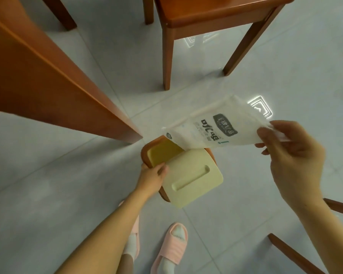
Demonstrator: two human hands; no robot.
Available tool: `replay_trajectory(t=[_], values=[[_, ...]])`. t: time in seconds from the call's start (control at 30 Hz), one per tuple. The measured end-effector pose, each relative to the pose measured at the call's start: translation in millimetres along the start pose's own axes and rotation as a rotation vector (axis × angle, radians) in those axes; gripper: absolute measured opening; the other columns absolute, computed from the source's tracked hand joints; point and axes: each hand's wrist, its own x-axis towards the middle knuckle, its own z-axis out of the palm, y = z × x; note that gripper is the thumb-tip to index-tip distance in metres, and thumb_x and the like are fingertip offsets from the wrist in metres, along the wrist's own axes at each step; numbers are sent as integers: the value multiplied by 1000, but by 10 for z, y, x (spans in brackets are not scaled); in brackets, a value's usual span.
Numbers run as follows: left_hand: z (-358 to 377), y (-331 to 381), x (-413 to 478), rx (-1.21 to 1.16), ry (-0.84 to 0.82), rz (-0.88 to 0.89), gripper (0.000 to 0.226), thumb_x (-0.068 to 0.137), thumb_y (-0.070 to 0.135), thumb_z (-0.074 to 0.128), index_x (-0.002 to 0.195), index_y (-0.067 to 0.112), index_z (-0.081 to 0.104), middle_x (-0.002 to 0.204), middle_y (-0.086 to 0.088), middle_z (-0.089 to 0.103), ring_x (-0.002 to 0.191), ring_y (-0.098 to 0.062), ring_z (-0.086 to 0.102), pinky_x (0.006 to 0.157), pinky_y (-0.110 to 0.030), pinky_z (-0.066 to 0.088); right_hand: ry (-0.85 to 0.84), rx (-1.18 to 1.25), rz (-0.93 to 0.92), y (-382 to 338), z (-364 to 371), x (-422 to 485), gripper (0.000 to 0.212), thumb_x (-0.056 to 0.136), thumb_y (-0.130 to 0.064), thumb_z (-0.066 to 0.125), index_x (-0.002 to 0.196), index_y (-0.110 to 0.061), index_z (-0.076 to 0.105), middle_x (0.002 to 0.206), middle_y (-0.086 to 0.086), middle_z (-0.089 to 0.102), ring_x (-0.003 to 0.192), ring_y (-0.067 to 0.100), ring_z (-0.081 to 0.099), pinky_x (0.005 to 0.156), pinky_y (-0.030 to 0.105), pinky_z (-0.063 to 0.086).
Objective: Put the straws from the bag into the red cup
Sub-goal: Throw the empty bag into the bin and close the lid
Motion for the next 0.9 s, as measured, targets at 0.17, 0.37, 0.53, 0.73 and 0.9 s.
replay_trajectory(t=[0.17, 0.37, 0.53, 0.73, 0.9], values=[[2, 70, 19, -85, 14, 98, 32, 91, 39, 50, 117, 23, 60, 140, -14, 31, 111, -25, 48, 91, -24, 37, -323, -306, -258, 31, 238, 264, 11, 84, -11, 66, 86, -22, 68, 76, -21, 61, 67, 12, 57, 58, 11, 42], [25, 6, -5, -289, 142, 143, 14, 79, 28, 70, 92, 20, 71, 130, -6, 45, 108, -18, 50, 90, -25, 42, -607, -644, -433, 200, 664, 476, 8, 82, -8, 71, 87, -14, 75, 80, -1, 74, 64, 24, 65, 55, 27, 47], [28, -44, -3, -346, 176, 163, 23, 77, 27, 72, 97, 15, 71, 133, -6, 46, 109, -17, 50, 95, -33, 45, -712, -873, -354, 649, 1098, 368, 18, 92, -26, 57, 94, -22, 74, 78, 5, 68, 83, 28, 59, 61, 27, 27], [41, -83, 34, -279, 180, 183, 23, 79, 32, 70, 97, 19, 71, 136, -5, 43, 111, -16, 51, 89, -22, 42, -939, -1012, -102, 1138, 1557, 228, 23, 96, -22, 48, 97, -15, 70, 90, 4, 64, 89, 23, 56, 69, 27, 38], [50, -117, 53, -242, 174, 213, 21, 80, 34, 68, 95, 20, 72, 141, -6, 40, 108, -9, 49, 82, -7, 36, -863, -1040, 101, 1363, 1909, 197, 28, 89, -8, 54, 62, -10, 49, 65, 3, 53, 73, 27, 54, 60, 30, 36]])
